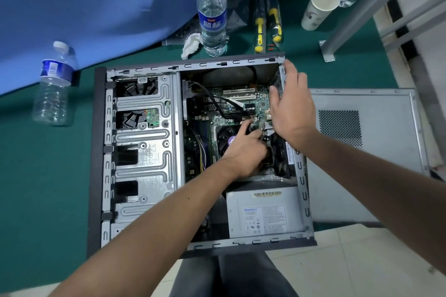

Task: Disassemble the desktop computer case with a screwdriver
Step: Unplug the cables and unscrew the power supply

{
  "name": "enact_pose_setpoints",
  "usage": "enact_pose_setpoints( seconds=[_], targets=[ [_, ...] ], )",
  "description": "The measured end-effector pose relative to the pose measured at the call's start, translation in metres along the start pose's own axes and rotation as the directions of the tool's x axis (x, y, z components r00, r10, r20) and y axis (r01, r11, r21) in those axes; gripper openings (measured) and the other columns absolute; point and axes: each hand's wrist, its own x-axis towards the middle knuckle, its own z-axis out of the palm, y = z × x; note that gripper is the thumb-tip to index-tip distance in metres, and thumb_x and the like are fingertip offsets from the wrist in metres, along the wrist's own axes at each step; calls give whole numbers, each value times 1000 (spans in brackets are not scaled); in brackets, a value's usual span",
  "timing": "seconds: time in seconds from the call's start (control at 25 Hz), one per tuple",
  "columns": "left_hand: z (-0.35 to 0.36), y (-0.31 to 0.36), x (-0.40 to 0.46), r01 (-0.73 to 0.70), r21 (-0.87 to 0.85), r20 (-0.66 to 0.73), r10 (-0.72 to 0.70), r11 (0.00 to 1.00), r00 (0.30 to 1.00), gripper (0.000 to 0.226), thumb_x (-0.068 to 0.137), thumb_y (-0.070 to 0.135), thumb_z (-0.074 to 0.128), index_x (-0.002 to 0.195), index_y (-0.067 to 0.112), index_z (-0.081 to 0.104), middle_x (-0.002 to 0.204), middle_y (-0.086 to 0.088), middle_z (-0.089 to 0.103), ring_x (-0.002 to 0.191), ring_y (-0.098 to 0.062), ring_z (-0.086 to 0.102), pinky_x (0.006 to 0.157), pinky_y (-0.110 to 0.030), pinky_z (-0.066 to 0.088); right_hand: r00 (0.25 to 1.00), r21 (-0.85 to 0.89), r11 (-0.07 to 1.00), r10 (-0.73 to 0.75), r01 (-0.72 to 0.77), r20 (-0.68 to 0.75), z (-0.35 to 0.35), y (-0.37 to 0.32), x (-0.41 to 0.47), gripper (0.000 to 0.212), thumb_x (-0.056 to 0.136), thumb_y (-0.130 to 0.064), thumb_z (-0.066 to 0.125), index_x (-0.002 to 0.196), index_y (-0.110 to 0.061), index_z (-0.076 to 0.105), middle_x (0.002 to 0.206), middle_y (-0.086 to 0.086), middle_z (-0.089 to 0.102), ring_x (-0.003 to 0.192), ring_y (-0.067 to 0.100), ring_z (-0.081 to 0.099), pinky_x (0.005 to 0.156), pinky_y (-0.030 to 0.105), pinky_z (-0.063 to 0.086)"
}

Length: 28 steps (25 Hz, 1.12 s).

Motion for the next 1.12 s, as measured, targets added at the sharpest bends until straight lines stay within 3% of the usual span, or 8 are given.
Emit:
enact_pose_setpoints(
  seconds=[0.16, 0.36, 0.56, 0.88, 1.12],
  targets=[
    [2, 0, -1, -15, 40, 0, 15, 999, 1000, 11, 83, 17, 62, 85, 23, 71, 87, 10, 65, 112, -20, 43, 119, -55, -3, 1000, -21, 1000, -3, 4, 3, 1, 0, 0, 56, 102, -29, 43, 153, -20, 20, 132, 11, 42, 109, 33, 53, 91, 51, 47],
    [1, 1, 0, 13, -7, -21, -13, 1000, 1000, 10, 82, 19, 63, 78, 24, 71, 68, 10, 47, 108, -17, 47, 119, -52, -2, 1000, -31, 999, -9, 8, -15, 1, 0, 0, 55, 102, -28, 43, 152, -19, 23, 130, 11, 43, 107, 33, 53, 90, 49, 47],
    [-2, -1, 1, -10, -38, 4, 10, 999, 1000, 7, 79, 20, 64, 79, 22, 71, 66, 9, 42, 108, -18, 46, 119, -54, 1, 1000, -41, 999, -14, 14, -9, 1, -1, -1, 55, 102, -28, 44, 151, -19, 23, 129, 11, 44, 105, 33, 54, 89, 48, 47],
    [-1, -1, -3, -2, 43, -11, 2, 999, 1000, 18, 87, 10, 56, 86, 17, 72, 82, 4, 65, 116, -23, 45, 117, -58, -7, 1000, -30, 1000, -6, 6, -1, 0, -1, 0, 55, 102, -28, 44, 152, -19, 23, 130, 12, 43, 107, 33, 54, 90, 49, 47],
    [1, 1, -1, 3, 5, -17, -3, 1000, 1000, 17, 85, 8, 57, 82, 17, 72, 65, 7, 43, 113, -22, 46, 117, -57, -9, 1000, -34, 999, -3, 3, -4, 1, 0, 0, 55, 101, -28, 44, 151, -19, 23, 129, 12, 43, 106, 34, 54, 89, 51, 48]
  ],
)
